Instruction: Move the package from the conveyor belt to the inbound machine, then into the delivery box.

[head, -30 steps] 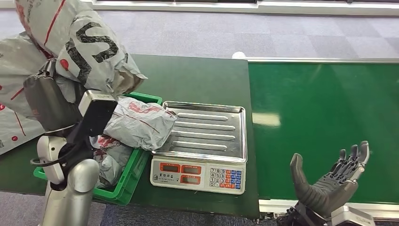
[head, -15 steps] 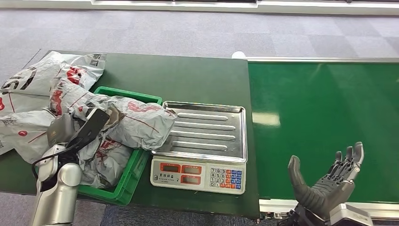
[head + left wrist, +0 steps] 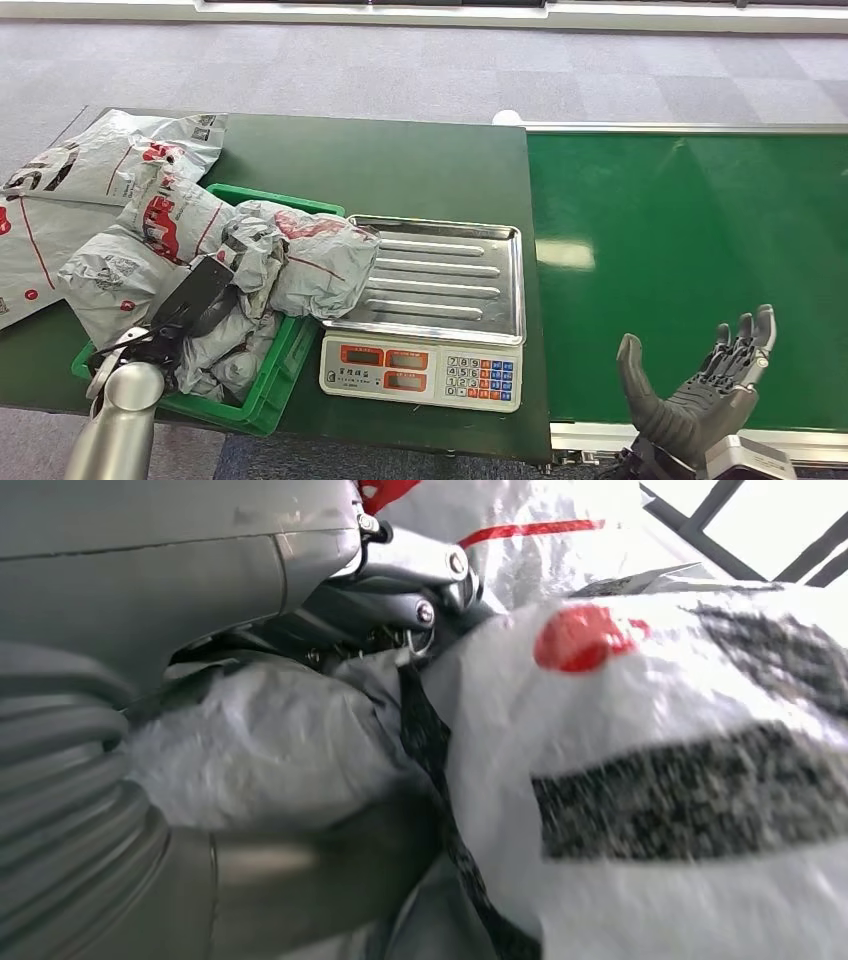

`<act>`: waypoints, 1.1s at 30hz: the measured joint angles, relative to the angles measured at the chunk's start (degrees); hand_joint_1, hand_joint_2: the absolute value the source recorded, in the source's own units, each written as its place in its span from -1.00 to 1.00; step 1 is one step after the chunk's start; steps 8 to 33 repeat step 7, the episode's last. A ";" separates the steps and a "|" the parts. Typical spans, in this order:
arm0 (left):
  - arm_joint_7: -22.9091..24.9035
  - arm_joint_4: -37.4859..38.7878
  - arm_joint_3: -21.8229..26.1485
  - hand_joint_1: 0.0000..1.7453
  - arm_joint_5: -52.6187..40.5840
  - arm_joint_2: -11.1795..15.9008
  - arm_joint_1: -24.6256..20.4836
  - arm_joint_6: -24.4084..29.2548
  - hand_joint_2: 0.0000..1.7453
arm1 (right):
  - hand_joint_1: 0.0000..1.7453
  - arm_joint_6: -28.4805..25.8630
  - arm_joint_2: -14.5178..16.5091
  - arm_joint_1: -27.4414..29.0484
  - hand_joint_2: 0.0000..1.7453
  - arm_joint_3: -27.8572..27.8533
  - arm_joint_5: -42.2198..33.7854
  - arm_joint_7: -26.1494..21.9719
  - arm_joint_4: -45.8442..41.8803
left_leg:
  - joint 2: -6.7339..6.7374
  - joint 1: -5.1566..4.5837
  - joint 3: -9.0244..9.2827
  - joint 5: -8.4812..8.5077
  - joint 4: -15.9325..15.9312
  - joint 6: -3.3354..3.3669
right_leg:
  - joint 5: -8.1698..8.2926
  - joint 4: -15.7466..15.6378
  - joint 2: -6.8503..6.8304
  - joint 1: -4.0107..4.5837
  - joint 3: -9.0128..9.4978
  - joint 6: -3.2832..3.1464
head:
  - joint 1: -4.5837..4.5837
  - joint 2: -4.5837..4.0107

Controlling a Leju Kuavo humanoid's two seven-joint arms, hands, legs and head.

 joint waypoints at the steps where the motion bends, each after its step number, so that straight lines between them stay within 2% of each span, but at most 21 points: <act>1: -0.05 -0.15 0.00 -1.00 0.30 0.01 0.23 0.88 1.00 | -1.00 0.00 -0.08 0.07 1.00 0.00 -0.02 0.01 0.05 | 0.00 0.00 0.00 0.00 0.00 0.00 | 0.00 0.00 0.00 0.00 0.00 0.00 | 0.00 0.00; 7: -2.19 -3.37 0.09 -1.00 1.07 -0.62 2.35 10.87 1.00 | -1.00 0.00 -0.28 0.85 1.00 0.00 0.14 -0.07 0.11 | 0.01 0.01 -0.02 0.00 0.00 0.00 | 0.00 0.00 0.01 0.01 -0.04 0.00 | 0.00 0.00; 33: -2.19 -3.37 0.09 -1.00 1.07 -0.62 2.35 10.87 1.00 | -1.00 0.00 -0.28 0.85 1.00 0.00 0.14 -0.07 0.11 | 0.01 0.01 -0.02 0.00 0.00 0.00 | 0.00 0.00 0.01 0.01 -0.04 0.00 | 0.00 0.00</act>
